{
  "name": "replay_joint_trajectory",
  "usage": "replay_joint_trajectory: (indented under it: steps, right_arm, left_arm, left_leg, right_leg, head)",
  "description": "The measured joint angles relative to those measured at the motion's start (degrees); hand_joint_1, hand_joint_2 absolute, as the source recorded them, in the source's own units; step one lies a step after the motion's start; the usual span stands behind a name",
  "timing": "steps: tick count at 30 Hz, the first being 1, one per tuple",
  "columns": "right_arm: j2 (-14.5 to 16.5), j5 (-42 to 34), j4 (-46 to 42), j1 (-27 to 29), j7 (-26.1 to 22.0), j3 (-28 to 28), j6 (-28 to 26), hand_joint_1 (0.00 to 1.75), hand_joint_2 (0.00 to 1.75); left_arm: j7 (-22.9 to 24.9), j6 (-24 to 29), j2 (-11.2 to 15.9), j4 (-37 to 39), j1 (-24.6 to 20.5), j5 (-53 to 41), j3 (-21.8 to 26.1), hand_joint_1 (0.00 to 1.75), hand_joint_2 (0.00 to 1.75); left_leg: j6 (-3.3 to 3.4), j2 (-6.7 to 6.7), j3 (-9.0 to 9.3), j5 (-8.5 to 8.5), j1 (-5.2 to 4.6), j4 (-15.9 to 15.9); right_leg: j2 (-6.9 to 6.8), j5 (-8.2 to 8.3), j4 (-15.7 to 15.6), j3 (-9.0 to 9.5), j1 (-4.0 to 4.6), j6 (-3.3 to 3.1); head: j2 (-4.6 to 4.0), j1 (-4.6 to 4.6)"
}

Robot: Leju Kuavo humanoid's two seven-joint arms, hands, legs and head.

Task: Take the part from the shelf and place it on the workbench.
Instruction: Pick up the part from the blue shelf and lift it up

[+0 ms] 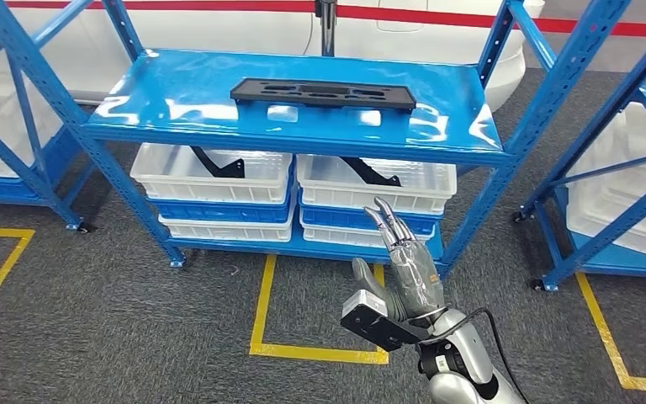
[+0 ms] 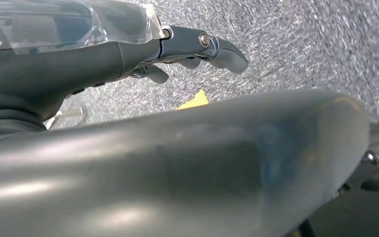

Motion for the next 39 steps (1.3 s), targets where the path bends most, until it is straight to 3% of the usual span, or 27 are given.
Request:
replay_joint_trajectory:
  steps: [2, 3, 5, 7, 9, 11, 12, 13, 14, 16, 17, 19, 22, 24, 26, 28, 29, 30, 32, 33, 34, 36, 37, 39]
  right_arm:
    - [-0.10, -0.04, -0.01, -0.03, -0.01, 0.05, -0.02, 0.00, 0.00]
    - [-0.12, -0.08, -0.03, -0.08, -0.08, 0.12, -0.03, 0.00, 0.00]
    - [-0.07, -0.25, -0.08, -0.29, -0.18, 0.29, -0.10, 0.00, 0.00]
    - [0.02, -0.39, -0.13, -0.43, -0.20, 0.44, -0.16, 0.00, 0.00]
    - [-0.01, -0.27, -0.14, -0.41, -0.16, 0.49, -0.17, 0.00, 0.00]
    - [-0.04, 0.16, -0.13, -0.33, -0.15, 0.54, -0.18, 0.00, 0.00]
    - [-0.03, 0.44, -0.12, -0.28, -0.14, 0.59, -0.19, 0.00, 0.00]
    - [-0.03, 0.66, -0.11, -0.25, -0.13, 0.66, -0.19, 0.00, 0.00]
    - [-0.03, 0.87, -0.11, -0.23, -0.11, 0.73, -0.21, 0.00, 0.00]
    - [-0.03, 1.17, -0.11, -0.26, -0.07, 0.79, -0.28, 0.00, 0.00]
    - [-0.03, 1.28, -0.11, -0.31, -0.03, 0.80, -0.32, 0.00, 0.00]
    - [-0.03, 1.47, -0.11, -0.42, 0.03, 0.86, -0.37, 0.00, 0.00]
    - [-0.05, 2.42, -0.13, -0.46, 0.39, 0.93, -0.48, 0.00, 0.00]
    - [-0.08, 3.33, -0.13, -0.53, 0.86, 0.95, -0.56, 0.00, 0.00]
    - [-0.08, 4.10, -0.12, -0.55, 1.24, 1.01, -0.60, 0.00, 0.00]
    - [-0.11, 4.73, -0.11, -0.42, 1.62, 1.12, -0.58, 0.00, 0.00]
    - [-0.15, 4.92, -0.11, -0.35, 1.84, 1.17, -0.56, 0.00, 0.00]
    - [-0.23, 5.03, -0.11, -0.30, 2.08, 1.22, -0.54, 0.00, 0.00]
    - [-0.37, 4.91, -0.05, -0.25, 2.47, 1.31, -0.50, 0.00, 0.00]
    - [-0.42, 4.71, -0.01, -0.22, 2.66, 1.33, -0.47, 0.00, 0.00]
    - [-0.43, 4.45, 0.04, -0.19, 2.78, 1.35, -0.45, 0.00, 0.00]
    - [-0.43, 3.89, 0.07, -0.26, 2.87, 1.36, -0.46, 0.00, 0.00]
    - [-0.42, 3.67, 0.05, -0.34, 2.84, 1.35, -0.51, 0.00, 0.00]
    - [-0.43, 3.24, 0.04, -0.46, 2.79, 1.33, -0.59, 0.00, 0.00]
  left_arm:
    - [0.00, 0.00, -0.03, 0.00, -0.09, 0.00, 0.00, 0.00, 0.00]
    - [0.01, 0.00, -0.05, 0.00, -0.12, 0.01, 0.00, 0.00, 0.00]
    - [0.06, -0.04, -0.02, 0.01, -0.08, 0.02, 0.00, 0.00, 0.00]
    - [0.18, -0.17, 0.09, 0.04, -0.01, 0.03, -0.01, 0.00, 0.00]
    - [0.21, -0.33, 0.16, 0.07, -0.09, 0.03, -0.03, 0.00, 0.00]
    - [0.17, -0.39, 0.16, 0.07, -0.20, 0.03, -0.03, 0.00, 0.00]
    - [0.18, -0.39, 0.17, 0.07, -0.17, 0.04, -0.03, 0.00, 0.00]
    - [0.18, -0.40, 0.17, 0.07, -0.12, 0.08, -0.03, 0.00, 0.00]
    - [0.17, -0.40, 0.19, 0.08, -0.07, 0.12, -0.04, 0.00, 0.00]
    - [0.15, -0.43, 0.19, 0.09, -0.07, 0.20, -0.07, 0.00, 0.00]
    - [0.14, -0.43, 0.19, 0.09, -0.11, 0.21, -0.08, 0.00, 0.00]
    - [0.12, -0.46, 0.18, 0.09, -0.18, 0.22, -0.09, 0.00, 0.00]
    - [0.11, -0.48, 0.25, 0.11, -0.06, 0.22, -0.09, 0.00, 0.00]
    - [0.11, -0.48, 0.31, 0.13, -0.05, 0.22, -0.09, 0.00, 0.00]
    - [0.11, -0.49, 0.31, 0.13, -0.09, 0.22, -0.10, 0.00, 0.00]
    - [0.11, -0.49, 0.30, 0.13, 0.06, 0.22, -0.12, 0.00, 0.00]
    - [0.11, -0.48, 0.30, 0.14, 0.16, 0.22, -0.13, 0.00, 0.00]
    - [0.11, -0.48, 0.30, 0.14, 0.23, 0.22, -0.13, 0.00, 0.00]
    - [0.11, -0.48, 0.26, 0.15, 0.27, 0.23, -0.19, 0.00, 0.00]
    - [0.10, -0.48, 0.24, 0.15, 0.23, 0.24, -0.23, 0.00, 0.00]
    - [0.10, -0.51, 0.21, 0.15, 0.18, 0.26, -0.27, 0.00, 0.00]
    - [0.08, -0.59, 0.21, 0.15, -0.01, 0.28, -0.30, 0.00, 0.00]
    - [0.07, -0.62, 0.22, 0.15, -0.11, 0.28, -0.31, 0.00, 0.00]
    - [0.07, -0.62, 0.23, 0.15, -0.33, 0.28, -0.31, 0.00, 0.00]
  left_leg:
    - [-0.26, -0.88, 0.56, -0.59, -0.20, 0.05]
    - [-0.47, -1.13, 0.57, -0.84, -0.19, 0.03]
    - [-1.02, -1.55, 0.52, -1.23, -0.09, -0.09]
    - [-1.68, -0.46, 0.22, -1.96, -0.09, 0.88]
    - [-2.48, 1.70, -2.45, -4.23, 0.13, 6.13]
    - [-3.22, 2.78, -7.43, -6.88, 0.70, 14.37]
    - [-3.52, 2.92, -9.45, -7.13, 1.00, 17.05]
    - [-3.80, 2.98, -10.35, -6.24, 1.24, 17.49]
    - [-4.04, 3.05, -9.94, -4.22, 1.43, 15.39]
    - [-4.43, 3.47, -6.50, 0.62, 1.62, 6.78]
    - [-4.31, 3.59, -4.85, 2.02, 1.56, 3.20]
    - [-3.48, 3.60, -3.41, 2.09, 1.28, 0.40]
    - [-1.80, 3.26, -2.27, 1.18, 1.25, 0.04]
    - [-1.10, 3.12, -0.94, 0.47, 1.31, -0.13]
    - [-0.75, 3.02, 0.13, -0.52, 1.13, -0.15]
    - [-0.58, 2.80, 1.49, -1.72, 0.82, -0.15]
    - [-0.55, 2.69, 2.35, -2.40, 0.65, -0.15]
    - [-0.57, 2.62, 3.29, -3.12, 0.49, -0.16]
    - [-0.79, 2.52, 4.84, -4.65, 0.22, -0.21]
    - [-1.03, 2.50, 5.40, -5.41, 0.12, -0.37]
    - [-1.32, 2.49, 6.07, -5.93, 0.07, -0.55]
    - [-1.99, 2.54, 6.97, -6.08, 0.01, -0.28]
    - [-2.37, 2.64, 6.59, -5.59, 0.03, 1.35]
    - [-3.14, 2.86, 2.67, -5.09, 0.18, 8.10]
  right_leg:
    - [1.57, 3.99, -7.68, 2.51, 0.28, -0.89]
    - [2.07, 4.61, -9.58, 3.12, 0.41, -1.18]
    - [1.82, 4.38, -10.42, 3.46, 0.44, -1.41]
    - [1.36, 4.24, -10.93, 4.13, 0.03, -1.76]
    - [0.85, 3.92, -11.28, 4.97, -0.33, -2.15]
    - [0.54, 3.26, -11.29, 5.56, -0.42, -2.25]
    - [0.43, 2.86, -11.28, 5.95, -0.50, -2.12]
    - [0.33, 2.41, -11.28, 6.46, -0.62, -1.91]
    - [0.20, 1.88, -11.28, 7.13, -0.79, -1.65]
    - [-0.13, 0.72, -11.31, 8.60, -1.01, -0.95]
    - [-0.26, 0.13, -11.34, 9.14, -1.01, -0.56]
    - [-0.36, -0.52, -11.56, 9.85, -0.85, 0.21]
    - [-0.42, -0.43, -9.94, 9.98, -1.03, 1.00]
    - [-0.48, -1.22, -4.04, 6.80, -1.08, 1.16]
    - [-0.48, -3.78, 3.71, 1.12, -0.94, 1.17]
    - [-0.47, -5.85, 6.76, -3.09, -0.72, 0.94]
    - [-0.47, -5.47, 5.49, -3.83, -0.58, 0.68]
    - [-0.47, -3.63, 2.59, -3.76, -0.40, 0.28]
    - [-0.41, 3.19, -4.86, -2.67, 0.15, -0.68]
    - [-0.37, 5.76, -7.36, -2.12, 0.41, -0.97]
    - [-0.29, 7.26, -8.82, -1.71, 0.60, -1.18]
    - [-0.16, 6.69, -9.24, -0.73, 0.61, -1.52]
    - [-0.11, 6.32, -9.44, -0.04, 0.50, -1.88]
    - [-0.06, 5.36, -9.61, 1.46, 0.26, -2.53]
  head:
    - [0.00, 0.03]
    - [0.00, 0.05]
    - [0.01, 0.14]
    - [0.01, 0.08]
    - [0.00, -0.11]
    - [0.00, -0.27]
    - [0.00, -0.28]
    - [0.00, -0.29]
    - [0.00, -0.30]
    - [0.00, -0.31]
    - [0.00, -0.29]
    - [0.00, -0.24]
    - [0.01, -0.14]
    - [0.01, 0.02]
    - [0.00, 0.18]
    - [0.00, 0.25]
    - [0.00, 0.28]
    - [0.00, 0.28]
    - [0.00, 0.23]
    - [0.00, 0.18]
    - [0.00, 0.14]
    - [0.00, 0.11]
    - [0.00, 0.09]
    - [0.00, -0.02]
